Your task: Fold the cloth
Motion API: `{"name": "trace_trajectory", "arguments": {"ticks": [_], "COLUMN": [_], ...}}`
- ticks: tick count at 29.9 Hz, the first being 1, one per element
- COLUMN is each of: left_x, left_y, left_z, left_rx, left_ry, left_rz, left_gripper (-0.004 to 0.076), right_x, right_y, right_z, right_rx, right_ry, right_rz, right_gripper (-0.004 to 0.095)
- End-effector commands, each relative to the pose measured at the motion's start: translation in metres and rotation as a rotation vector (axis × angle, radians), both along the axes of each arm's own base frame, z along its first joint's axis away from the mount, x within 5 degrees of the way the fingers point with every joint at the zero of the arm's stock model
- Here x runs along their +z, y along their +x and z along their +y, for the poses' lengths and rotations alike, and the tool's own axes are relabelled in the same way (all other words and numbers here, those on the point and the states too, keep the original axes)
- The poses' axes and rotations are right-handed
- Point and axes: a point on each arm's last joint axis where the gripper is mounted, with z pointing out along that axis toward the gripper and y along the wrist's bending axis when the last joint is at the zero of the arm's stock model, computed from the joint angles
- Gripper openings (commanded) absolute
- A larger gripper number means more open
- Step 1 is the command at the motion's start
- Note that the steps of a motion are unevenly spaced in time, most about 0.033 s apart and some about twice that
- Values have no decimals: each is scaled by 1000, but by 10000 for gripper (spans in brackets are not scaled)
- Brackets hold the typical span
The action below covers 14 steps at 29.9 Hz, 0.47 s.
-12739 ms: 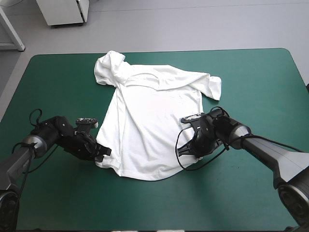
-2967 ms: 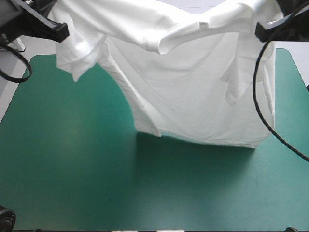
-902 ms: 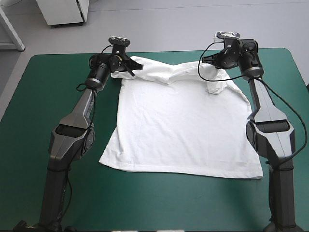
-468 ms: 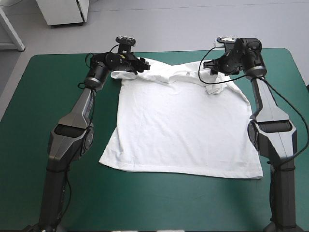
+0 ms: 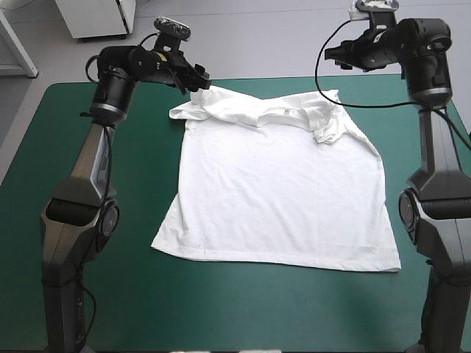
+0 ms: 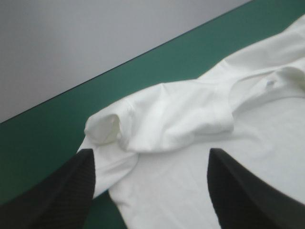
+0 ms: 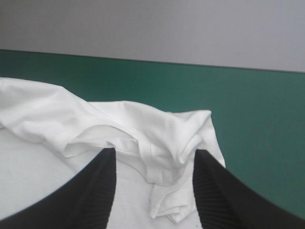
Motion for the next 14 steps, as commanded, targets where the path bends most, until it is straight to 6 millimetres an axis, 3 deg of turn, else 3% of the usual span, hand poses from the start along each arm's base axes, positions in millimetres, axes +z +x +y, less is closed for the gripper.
{"name": "trace_trajectory", "arguments": {"ticks": [1,4,7,10,14], "left_x": [82,117,151,181,210], "left_y": [-62,-100,-142,-188,-241], "left_z": [15,26,38,49,61], "left_rx": [-9,-1,12,20,27], "left_ry": [-10,-15,-28,-61,-134], "left_rz": [-129,-181,-249,-310,-400], "left_gripper": [458,454,454,454,454], "right_x": [81,113,133,142,132], "right_y": [-63,-102,-139,-173,-214], "right_z": [-3,-4,-6,-5,-4], "right_rx": [31,36,43,63,86], "right_ry": [20,29,37,60,84], "right_rz": [-232,-309,-343,-336,-269], "right_gripper": [420,420,420,420,420]}}
